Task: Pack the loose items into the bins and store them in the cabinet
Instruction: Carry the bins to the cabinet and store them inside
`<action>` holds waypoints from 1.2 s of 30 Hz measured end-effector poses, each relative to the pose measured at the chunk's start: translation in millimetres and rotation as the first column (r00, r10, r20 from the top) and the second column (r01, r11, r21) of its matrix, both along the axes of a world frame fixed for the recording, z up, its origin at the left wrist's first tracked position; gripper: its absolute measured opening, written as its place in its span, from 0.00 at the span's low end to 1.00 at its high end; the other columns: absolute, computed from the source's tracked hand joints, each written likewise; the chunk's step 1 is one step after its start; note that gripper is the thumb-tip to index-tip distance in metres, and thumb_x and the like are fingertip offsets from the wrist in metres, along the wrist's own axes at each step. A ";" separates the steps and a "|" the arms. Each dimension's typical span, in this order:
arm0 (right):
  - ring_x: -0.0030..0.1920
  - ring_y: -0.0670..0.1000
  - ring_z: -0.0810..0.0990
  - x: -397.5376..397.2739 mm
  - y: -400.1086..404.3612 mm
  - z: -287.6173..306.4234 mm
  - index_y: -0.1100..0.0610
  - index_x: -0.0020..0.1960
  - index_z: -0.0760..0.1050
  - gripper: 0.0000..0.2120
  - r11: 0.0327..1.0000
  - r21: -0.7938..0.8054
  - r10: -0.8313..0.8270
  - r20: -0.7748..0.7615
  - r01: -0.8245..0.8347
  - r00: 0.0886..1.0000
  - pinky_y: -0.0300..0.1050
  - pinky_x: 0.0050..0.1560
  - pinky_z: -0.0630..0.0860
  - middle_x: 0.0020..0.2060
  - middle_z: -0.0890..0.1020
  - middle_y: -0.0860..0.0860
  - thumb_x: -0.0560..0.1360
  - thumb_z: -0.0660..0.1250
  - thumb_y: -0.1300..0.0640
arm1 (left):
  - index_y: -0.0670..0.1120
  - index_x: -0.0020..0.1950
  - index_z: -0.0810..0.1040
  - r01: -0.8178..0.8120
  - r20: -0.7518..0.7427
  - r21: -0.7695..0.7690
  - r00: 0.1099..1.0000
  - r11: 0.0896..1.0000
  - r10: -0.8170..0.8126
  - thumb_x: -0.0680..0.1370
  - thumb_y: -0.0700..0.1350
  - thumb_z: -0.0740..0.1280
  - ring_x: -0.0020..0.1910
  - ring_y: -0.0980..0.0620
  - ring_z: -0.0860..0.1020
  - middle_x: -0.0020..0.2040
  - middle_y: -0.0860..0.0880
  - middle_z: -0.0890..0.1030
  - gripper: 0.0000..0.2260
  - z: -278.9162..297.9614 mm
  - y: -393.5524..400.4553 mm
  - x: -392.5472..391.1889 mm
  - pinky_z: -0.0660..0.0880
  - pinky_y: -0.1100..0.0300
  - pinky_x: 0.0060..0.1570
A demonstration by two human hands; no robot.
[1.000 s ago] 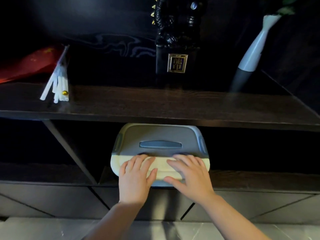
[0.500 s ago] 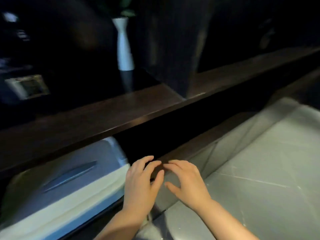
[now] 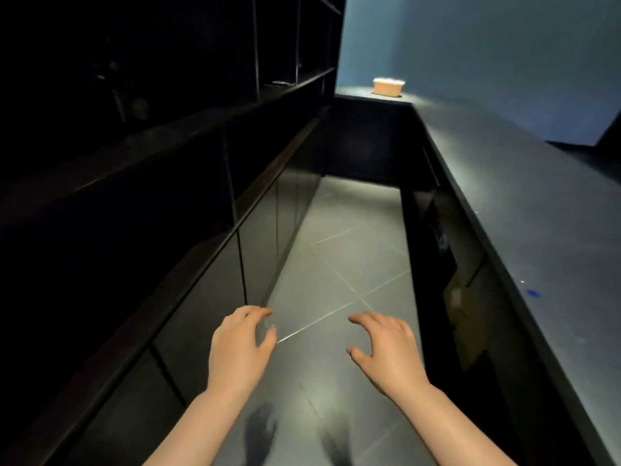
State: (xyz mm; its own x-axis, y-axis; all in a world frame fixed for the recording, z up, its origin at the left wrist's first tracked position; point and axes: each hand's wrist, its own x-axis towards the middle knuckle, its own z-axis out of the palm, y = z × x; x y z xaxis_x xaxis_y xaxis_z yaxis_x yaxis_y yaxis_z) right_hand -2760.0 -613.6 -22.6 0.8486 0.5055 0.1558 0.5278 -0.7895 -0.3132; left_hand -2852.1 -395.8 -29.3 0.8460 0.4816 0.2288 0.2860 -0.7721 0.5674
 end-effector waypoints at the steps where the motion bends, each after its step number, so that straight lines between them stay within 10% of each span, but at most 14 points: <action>1: 0.64 0.48 0.71 17.8 -12.0 1.6 0.45 0.66 0.71 0.22 0.999 0.004 -0.036 -0.006 0.036 0.999 0.40 0.63 0.57 0.63 0.75 0.41 0.73 0.67 0.46 | 0.53 0.60 0.78 0.007 0.000 -0.004 1.000 1.000 -0.007 0.75 0.49 0.67 0.51 0.51 0.75 0.59 0.56 0.76 0.13 1.9 -5.7 21.7 0.70 0.56 0.55; 12: 0.67 0.46 0.68 205.0 -16.0 6.6 0.45 0.68 0.68 0.21 0.966 0.054 -0.253 -0.013 0.254 0.967 0.41 0.68 0.55 0.65 0.73 0.42 0.76 0.62 0.44 | 0.54 0.64 0.74 0.068 -0.065 0.018 0.996 0.998 -0.066 0.79 0.54 0.61 0.68 0.54 0.64 0.67 0.54 0.71 0.15 8.1 8.7 234.2 0.59 0.56 0.67; 36: 0.63 0.48 0.72 740.2 63.2 17.1 0.47 0.64 0.73 0.20 0.934 0.060 -0.355 0.043 0.353 0.934 0.42 0.66 0.57 0.60 0.76 0.42 0.73 0.65 0.48 | 0.55 0.63 0.76 0.266 0.005 0.067 0.964 0.962 -0.267 0.78 0.52 0.62 0.67 0.56 0.66 0.65 0.57 0.73 0.14 18.7 66.6 802.5 0.61 0.59 0.65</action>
